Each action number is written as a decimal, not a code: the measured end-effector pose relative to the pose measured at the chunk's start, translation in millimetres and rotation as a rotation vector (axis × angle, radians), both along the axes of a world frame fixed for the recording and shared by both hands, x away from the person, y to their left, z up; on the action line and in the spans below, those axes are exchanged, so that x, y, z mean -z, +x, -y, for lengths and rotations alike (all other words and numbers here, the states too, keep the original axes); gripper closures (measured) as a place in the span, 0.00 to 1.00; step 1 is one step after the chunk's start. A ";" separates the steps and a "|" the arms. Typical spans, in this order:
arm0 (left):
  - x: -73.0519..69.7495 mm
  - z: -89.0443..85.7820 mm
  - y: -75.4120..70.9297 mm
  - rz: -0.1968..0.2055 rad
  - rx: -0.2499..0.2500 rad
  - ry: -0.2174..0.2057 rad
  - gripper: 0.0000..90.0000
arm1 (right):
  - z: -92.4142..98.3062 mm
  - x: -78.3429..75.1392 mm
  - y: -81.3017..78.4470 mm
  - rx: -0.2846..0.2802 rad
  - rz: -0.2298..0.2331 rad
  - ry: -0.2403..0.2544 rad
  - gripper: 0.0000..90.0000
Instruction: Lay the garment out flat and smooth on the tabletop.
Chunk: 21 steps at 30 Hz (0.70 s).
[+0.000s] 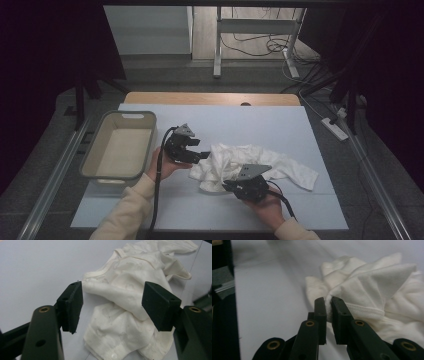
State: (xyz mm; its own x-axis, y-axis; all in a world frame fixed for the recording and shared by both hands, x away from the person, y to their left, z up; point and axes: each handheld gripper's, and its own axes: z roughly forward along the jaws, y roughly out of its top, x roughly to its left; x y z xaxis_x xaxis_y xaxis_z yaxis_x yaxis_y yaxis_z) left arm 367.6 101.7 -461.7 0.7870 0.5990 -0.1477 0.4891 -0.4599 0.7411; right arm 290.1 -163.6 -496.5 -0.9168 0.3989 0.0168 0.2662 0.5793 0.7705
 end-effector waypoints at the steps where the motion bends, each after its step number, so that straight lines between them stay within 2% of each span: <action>1: 0.1 0.2 -0.1 0.000 0.001 0.000 0.38 | -2.7 1.1 -2.7 -0.014 -0.004 -0.008 0.91; 6: 0.8 1.3 -0.3 -0.003 0.005 0.002 0.38 | -11.6 3.8 -12.3 -0.067 -0.025 -0.004 0.91; 9: 1.0 2.0 -0.5 -0.004 0.005 0.001 0.38 | -15.8 3.9 -17.6 -0.090 -0.022 0.002 0.91; 14: 1.5 2.8 -0.7 -0.006 0.008 0.003 0.38 | -17.6 4.1 -19.4 -0.095 -0.017 0.004 0.89; 17: 2.3 4.1 -0.9 -0.009 0.011 0.005 0.38 | -13.8 1.9 -17.8 -0.073 -0.005 0.011 0.78; 21: 2.9 4.8 -0.9 -0.012 0.017 0.011 0.37 | 0.6 -9.0 -14.5 -0.012 0.034 0.055 0.61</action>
